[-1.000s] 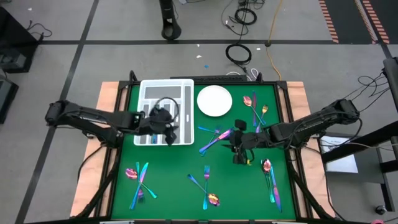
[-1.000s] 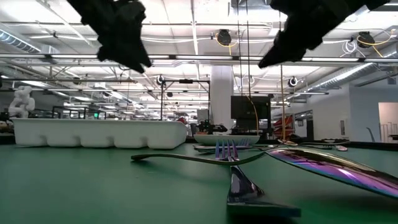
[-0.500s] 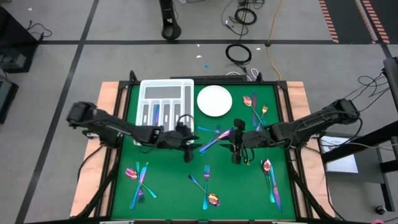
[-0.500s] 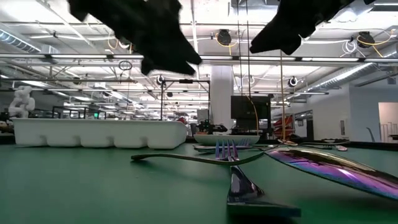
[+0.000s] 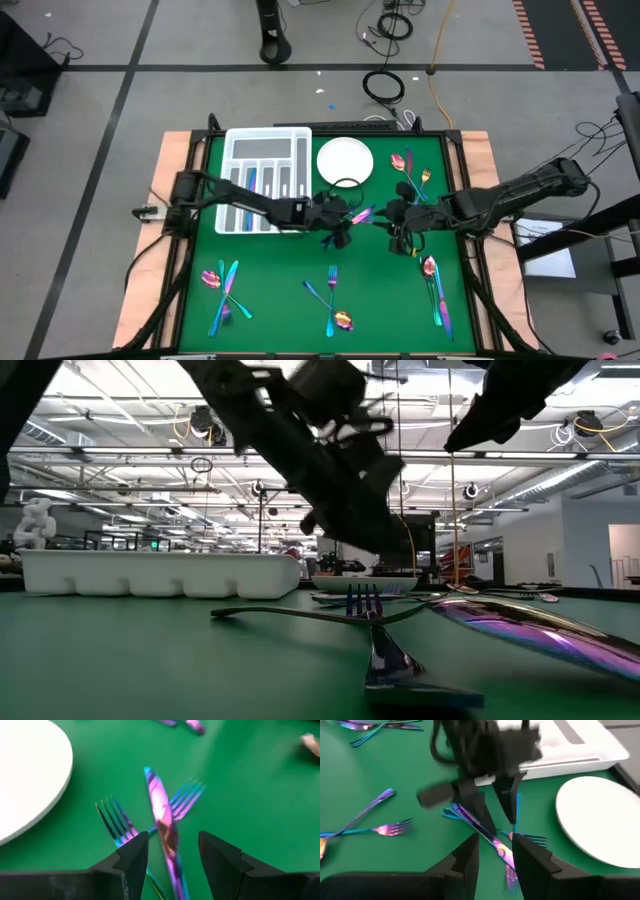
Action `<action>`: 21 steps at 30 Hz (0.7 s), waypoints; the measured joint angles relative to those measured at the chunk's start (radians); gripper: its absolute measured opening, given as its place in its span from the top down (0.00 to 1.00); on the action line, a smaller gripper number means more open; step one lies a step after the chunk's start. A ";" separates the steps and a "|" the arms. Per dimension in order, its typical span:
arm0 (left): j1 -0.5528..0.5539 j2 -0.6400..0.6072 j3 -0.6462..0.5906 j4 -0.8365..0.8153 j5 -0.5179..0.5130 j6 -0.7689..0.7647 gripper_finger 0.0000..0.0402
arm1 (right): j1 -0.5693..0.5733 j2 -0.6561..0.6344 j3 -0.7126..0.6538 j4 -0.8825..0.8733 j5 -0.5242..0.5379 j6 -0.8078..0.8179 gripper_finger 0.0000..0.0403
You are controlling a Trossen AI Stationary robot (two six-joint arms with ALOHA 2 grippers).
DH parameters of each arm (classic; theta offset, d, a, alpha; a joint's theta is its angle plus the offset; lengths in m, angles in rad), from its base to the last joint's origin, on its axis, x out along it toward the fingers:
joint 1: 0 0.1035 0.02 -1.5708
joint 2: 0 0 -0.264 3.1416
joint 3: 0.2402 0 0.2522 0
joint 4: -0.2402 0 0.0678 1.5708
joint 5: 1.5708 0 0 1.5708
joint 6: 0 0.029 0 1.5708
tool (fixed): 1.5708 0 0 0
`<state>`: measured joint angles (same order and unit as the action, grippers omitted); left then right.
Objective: Sort silverware
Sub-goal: Put the blue knife into the silverware tray
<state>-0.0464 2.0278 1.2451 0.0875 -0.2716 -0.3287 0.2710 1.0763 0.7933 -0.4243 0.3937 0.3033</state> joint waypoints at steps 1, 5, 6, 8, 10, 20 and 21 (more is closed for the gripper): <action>0.004 0.016 0.012 -0.005 0.004 -0.001 0.56 | 0.000 -0.006 0.000 -0.001 0.002 0.000 0.74; 0.007 0.043 0.039 -0.008 0.007 0.033 0.56 | 0.000 -0.011 0.000 -0.013 0.002 -0.009 0.74; 0.007 0.045 0.040 -0.006 0.007 0.035 0.56 | 0.000 -0.011 0.000 -0.015 0.002 -0.010 0.74; 0.007 0.048 0.041 -0.028 0.007 0.043 0.56 | 0.000 -0.011 0.000 -0.017 0.002 -0.011 0.74; 0.007 0.050 0.041 -0.046 0.007 0.048 0.56 | 0.000 -0.011 0.000 -0.016 0.002 -0.010 0.74; -0.020 0.049 0.041 -0.077 0.007 0.058 0.56 | -0.001 -0.011 0.000 -0.004 0.002 -0.001 0.74; -0.023 0.049 0.041 -0.078 0.007 0.065 0.56 | -0.001 -0.011 0.000 -0.005 0.002 -0.001 0.74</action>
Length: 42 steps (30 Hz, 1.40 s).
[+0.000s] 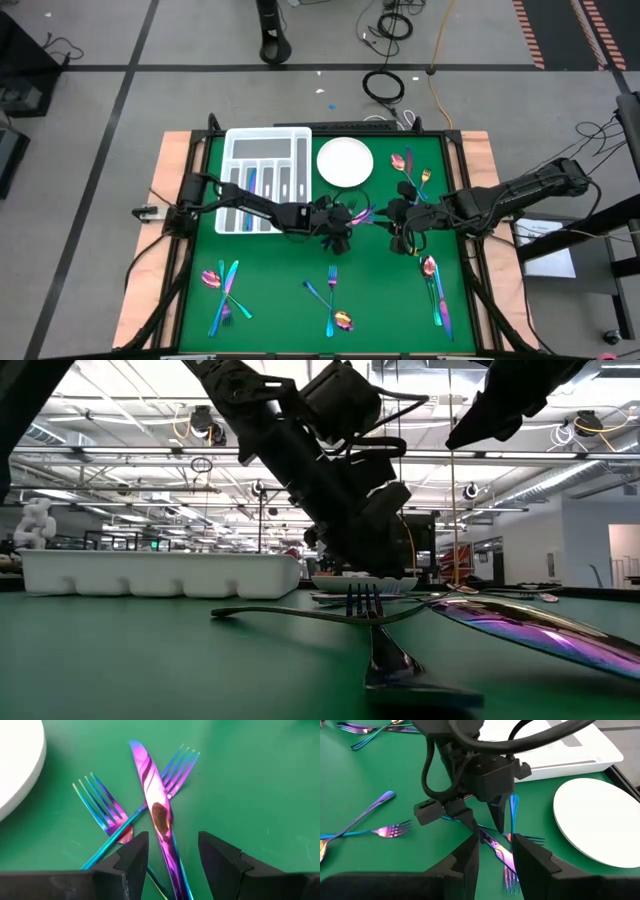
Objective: Sort silverware
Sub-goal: Put the blue knife into the silverware tray
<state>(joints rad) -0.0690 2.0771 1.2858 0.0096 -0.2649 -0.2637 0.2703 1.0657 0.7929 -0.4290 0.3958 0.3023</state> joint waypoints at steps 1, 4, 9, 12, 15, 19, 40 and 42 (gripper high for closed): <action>-0.003 0.005 0.000 0.001 0.000 0.010 0.56 | 0.000 0.000 0.000 0.000 0.000 0.000 0.74; -0.006 0.016 -0.001 -0.001 0.000 0.012 0.56 | 0.000 0.000 0.000 0.000 0.000 0.000 0.74; -0.003 0.031 -0.001 0.009 0.000 0.017 0.56 | 0.000 0.001 0.000 0.001 0.001 -0.002 0.74; -0.002 0.042 0.001 0.012 0.000 0.035 0.56 | 0.000 0.001 0.000 0.000 0.001 -0.006 0.74; -0.003 0.046 -0.001 0.006 0.000 0.037 0.56 | 0.000 0.001 0.000 0.000 0.002 -0.011 0.74; -0.003 0.057 0.000 0.005 0.001 0.037 0.56 | 0.000 0.001 0.000 -0.001 0.002 -0.011 0.74; 0.021 0.061 0.001 0.001 0.072 0.034 0.78 | 0.000 0.001 -0.001 -0.001 0.000 0.000 0.74; 0.023 0.062 0.001 0.001 0.073 0.034 0.78 | 0.000 0.001 -0.001 -0.001 0.000 0.000 0.74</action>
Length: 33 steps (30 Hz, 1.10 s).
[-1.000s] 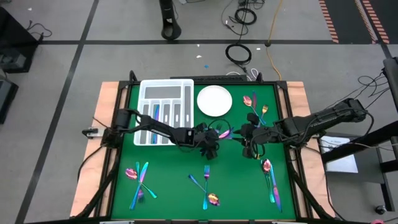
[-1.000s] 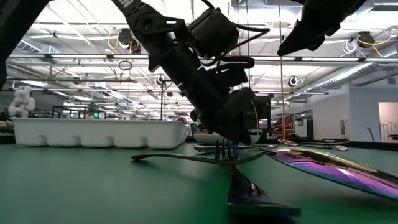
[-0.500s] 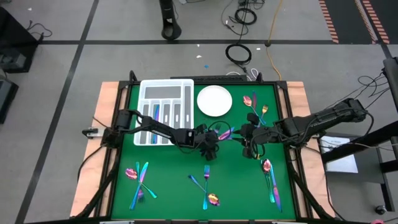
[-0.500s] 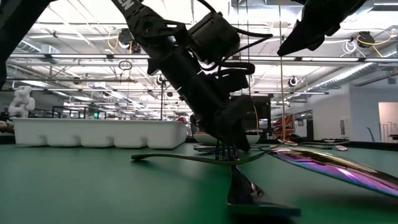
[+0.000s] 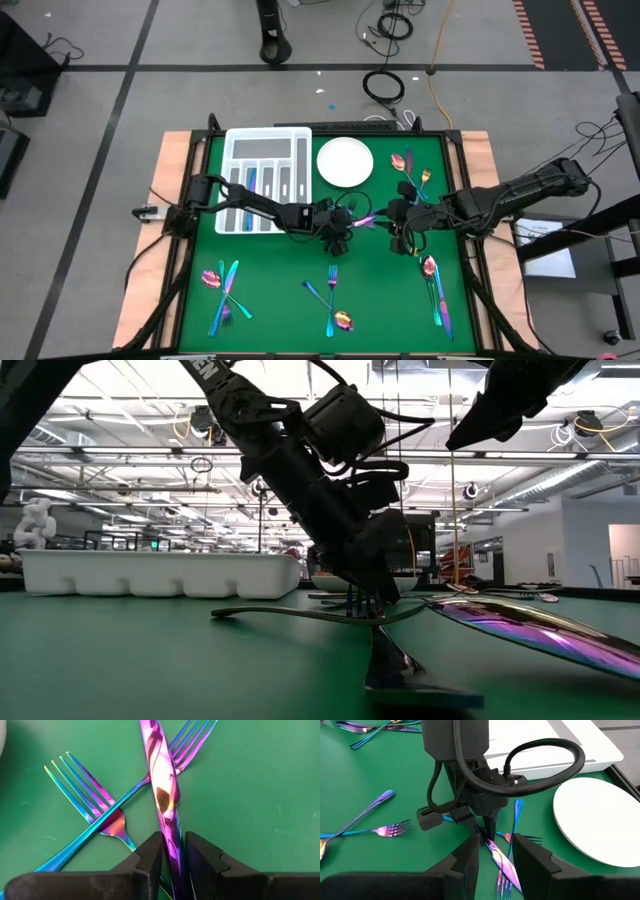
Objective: Sort silverware
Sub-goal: Put the blue knife into the silverware tray
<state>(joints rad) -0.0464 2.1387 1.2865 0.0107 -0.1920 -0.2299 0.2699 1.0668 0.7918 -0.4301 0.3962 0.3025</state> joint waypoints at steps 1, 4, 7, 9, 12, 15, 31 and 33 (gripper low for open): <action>0.001 0.000 0.000 0.000 0.002 0.000 0.78 | 0.000 0.000 0.000 0.000 0.000 0.000 0.74; 0.001 0.000 0.000 -0.001 0.003 0.000 0.78 | 0.000 0.000 0.000 0.000 0.000 0.000 0.74; 0.001 0.000 0.000 -0.001 0.004 0.000 0.78 | 0.000 0.000 0.000 0.000 0.000 0.000 0.74; 0.001 0.000 0.000 0.000 0.004 0.000 0.79 | 0.000 0.000 0.000 0.000 0.000 0.000 0.74; 0.001 0.001 -0.001 0.002 0.004 0.000 0.79 | 0.000 0.000 0.000 -0.001 0.000 0.000 0.74; 0.001 0.001 -0.001 0.002 0.004 -0.001 0.79 | 0.000 0.000 0.000 -0.001 0.000 0.000 0.74; 0.001 0.003 -0.002 0.021 0.004 -0.003 0.79 | 0.000 0.000 0.000 -0.002 -0.003 0.000 0.74; 0.002 0.003 -0.002 0.024 0.003 -0.003 0.80 | 0.000 0.000 0.000 -0.002 -0.004 0.000 0.74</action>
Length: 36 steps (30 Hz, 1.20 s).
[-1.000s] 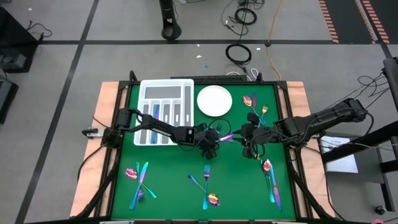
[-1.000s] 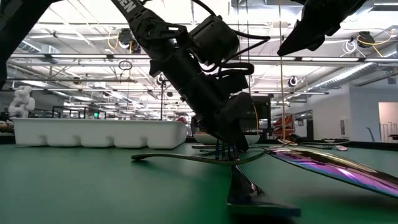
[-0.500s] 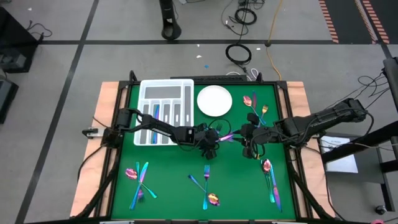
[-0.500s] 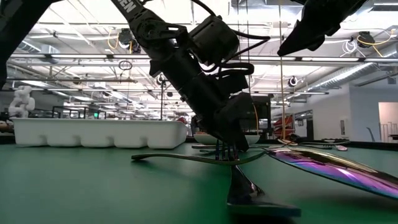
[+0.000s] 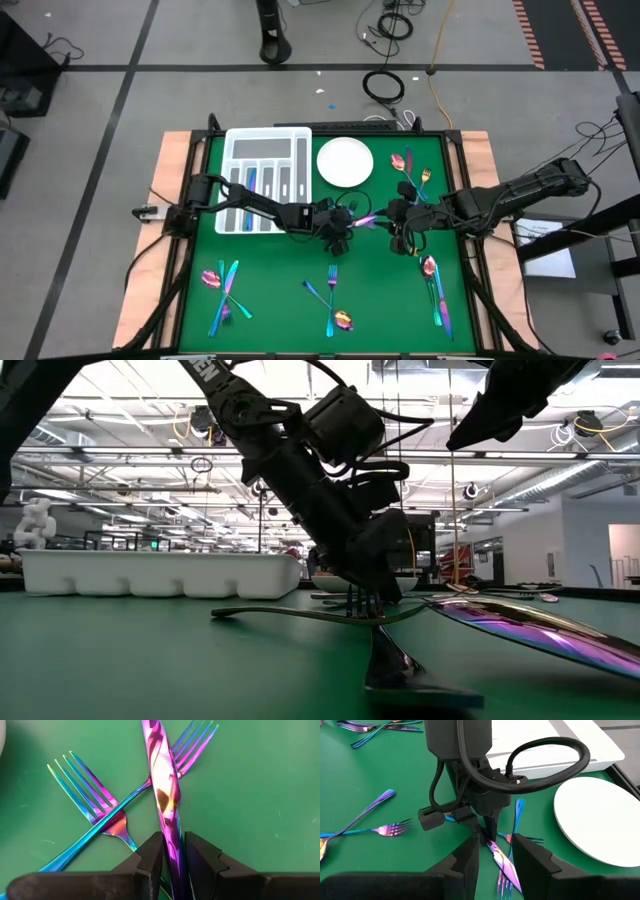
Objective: Sort silverware
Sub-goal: Put the blue knife into the silverware tray
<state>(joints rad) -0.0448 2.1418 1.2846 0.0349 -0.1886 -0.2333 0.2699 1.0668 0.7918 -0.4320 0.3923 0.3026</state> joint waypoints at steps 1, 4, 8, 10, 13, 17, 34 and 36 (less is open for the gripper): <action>0.000 0.000 0.000 0.001 0.000 0.000 0.82 | 0.000 0.000 0.000 0.000 0.000 0.000 0.74; 0.000 0.000 0.000 0.008 0.001 0.000 0.87 | 0.000 0.000 0.000 0.000 0.000 0.000 0.74; 0.000 0.000 0.000 0.011 0.002 0.000 0.90 | 0.000 0.000 0.000 0.000 -0.001 0.000 0.74; 0.000 0.000 0.000 0.011 0.002 0.000 0.90 | 0.000 0.000 0.000 0.000 -0.001 0.000 0.74; 0.000 0.000 0.000 0.012 0.002 0.000 0.88 | 0.000 0.000 0.000 -0.001 -0.001 0.000 0.74; 0.000 -0.004 -0.001 0.013 0.002 0.001 0.88 | 0.000 0.000 0.000 -0.001 -0.001 0.000 0.74; 0.005 -0.180 -0.002 0.031 0.002 -0.022 0.89 | 0.000 0.000 0.000 -0.009 0.000 -0.002 0.74; 0.018 -0.208 -0.001 0.009 0.002 -0.072 0.89 | 0.000 0.000 0.000 -0.009 -0.001 -0.001 0.74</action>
<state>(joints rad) -0.0271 1.9335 1.2837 0.0444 -0.1866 -0.3050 0.2703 1.0664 0.7921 -0.4412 0.3916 0.3016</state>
